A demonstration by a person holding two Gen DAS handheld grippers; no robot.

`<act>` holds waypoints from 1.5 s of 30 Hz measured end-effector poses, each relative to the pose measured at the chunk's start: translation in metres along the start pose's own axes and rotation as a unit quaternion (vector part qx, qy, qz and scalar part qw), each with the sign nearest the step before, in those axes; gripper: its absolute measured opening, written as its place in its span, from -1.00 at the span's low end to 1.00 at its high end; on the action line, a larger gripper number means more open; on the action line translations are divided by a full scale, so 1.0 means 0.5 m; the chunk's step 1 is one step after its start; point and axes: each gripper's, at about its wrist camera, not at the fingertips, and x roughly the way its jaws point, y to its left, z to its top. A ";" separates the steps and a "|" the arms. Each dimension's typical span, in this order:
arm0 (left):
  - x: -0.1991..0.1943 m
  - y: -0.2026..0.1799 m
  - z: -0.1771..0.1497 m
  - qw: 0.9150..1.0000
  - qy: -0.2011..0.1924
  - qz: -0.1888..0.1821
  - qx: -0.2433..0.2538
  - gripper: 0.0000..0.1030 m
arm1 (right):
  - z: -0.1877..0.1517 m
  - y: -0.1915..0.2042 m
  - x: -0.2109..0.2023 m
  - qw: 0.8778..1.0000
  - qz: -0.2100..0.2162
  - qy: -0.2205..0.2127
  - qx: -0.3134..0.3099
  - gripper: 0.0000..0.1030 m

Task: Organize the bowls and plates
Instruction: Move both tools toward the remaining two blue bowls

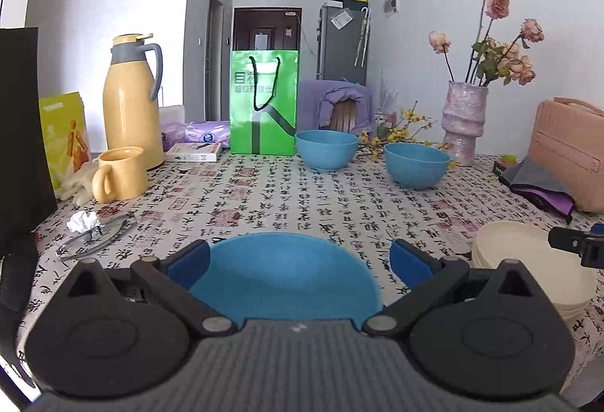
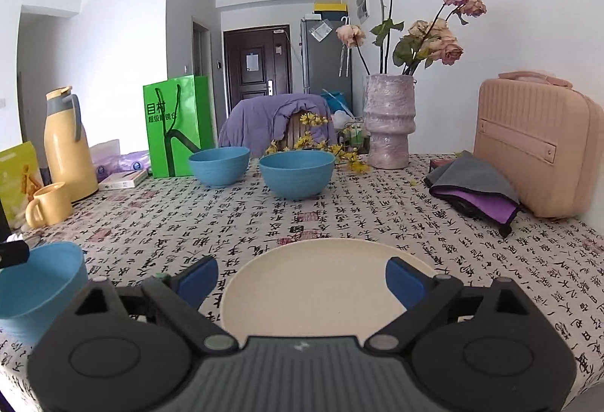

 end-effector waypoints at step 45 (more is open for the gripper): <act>0.656 -0.264 0.324 0.975 0.181 -0.127 0.024 1.00 | 0.310 -0.212 0.595 0.971 0.089 0.193 0.109 0.77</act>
